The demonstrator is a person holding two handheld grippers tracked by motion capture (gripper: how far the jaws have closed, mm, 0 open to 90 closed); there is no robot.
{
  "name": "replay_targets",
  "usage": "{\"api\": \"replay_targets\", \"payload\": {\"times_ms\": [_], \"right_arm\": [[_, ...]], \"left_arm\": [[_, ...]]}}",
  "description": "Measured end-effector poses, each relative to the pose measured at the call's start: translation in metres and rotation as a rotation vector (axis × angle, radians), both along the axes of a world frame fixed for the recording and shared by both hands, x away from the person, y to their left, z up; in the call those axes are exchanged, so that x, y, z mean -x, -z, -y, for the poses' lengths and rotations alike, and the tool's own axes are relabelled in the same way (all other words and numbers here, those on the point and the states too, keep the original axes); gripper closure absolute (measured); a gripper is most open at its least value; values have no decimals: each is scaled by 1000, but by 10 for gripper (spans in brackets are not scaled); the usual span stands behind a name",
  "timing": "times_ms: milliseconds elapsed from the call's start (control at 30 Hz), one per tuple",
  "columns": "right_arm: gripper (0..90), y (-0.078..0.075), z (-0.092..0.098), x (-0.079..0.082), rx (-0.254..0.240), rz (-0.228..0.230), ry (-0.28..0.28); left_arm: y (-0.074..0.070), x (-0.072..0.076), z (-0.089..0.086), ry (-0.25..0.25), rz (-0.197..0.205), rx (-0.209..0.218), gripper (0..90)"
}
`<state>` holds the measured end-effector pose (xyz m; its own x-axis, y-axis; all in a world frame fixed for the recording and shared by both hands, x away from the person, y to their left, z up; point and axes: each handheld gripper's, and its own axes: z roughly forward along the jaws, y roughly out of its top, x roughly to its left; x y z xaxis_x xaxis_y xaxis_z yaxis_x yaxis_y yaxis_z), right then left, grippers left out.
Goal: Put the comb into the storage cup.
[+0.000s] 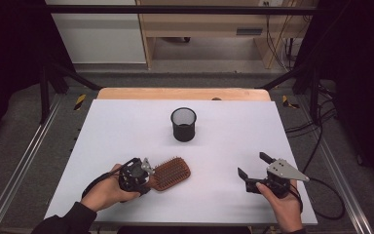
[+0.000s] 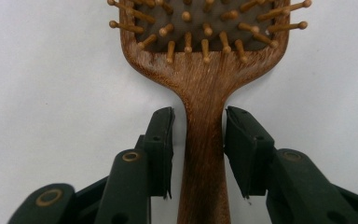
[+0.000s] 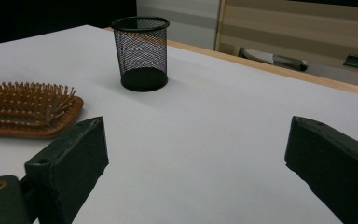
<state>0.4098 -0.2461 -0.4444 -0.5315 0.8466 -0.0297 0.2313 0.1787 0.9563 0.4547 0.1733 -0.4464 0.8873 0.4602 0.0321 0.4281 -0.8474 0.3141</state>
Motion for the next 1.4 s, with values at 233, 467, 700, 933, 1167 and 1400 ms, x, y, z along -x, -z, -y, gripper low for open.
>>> {"api": "replay_targets", "payload": {"times_ms": [233,467,700,933,1167,1400], "right_arm": [[65,0,0,0,-1,-4,-7],[66,1,-2,0,4,-9,-18],[67,1,-2,0,3,-11,-20],[67,0,-2,0,0,-10,-18],[67,-2,-2,2,-17,4,-7],[63,-2,-2,2,-25,3,-6]], "left_arm": [[0,0,5,18,-10,-18,693],[0,-5,5,16,-47,-18,725],[0,1,5,48,9,-15,727],[-14,11,10,65,106,14,728],[-28,11,12,27,198,142,728],[-37,8,16,3,257,204,728]]}}
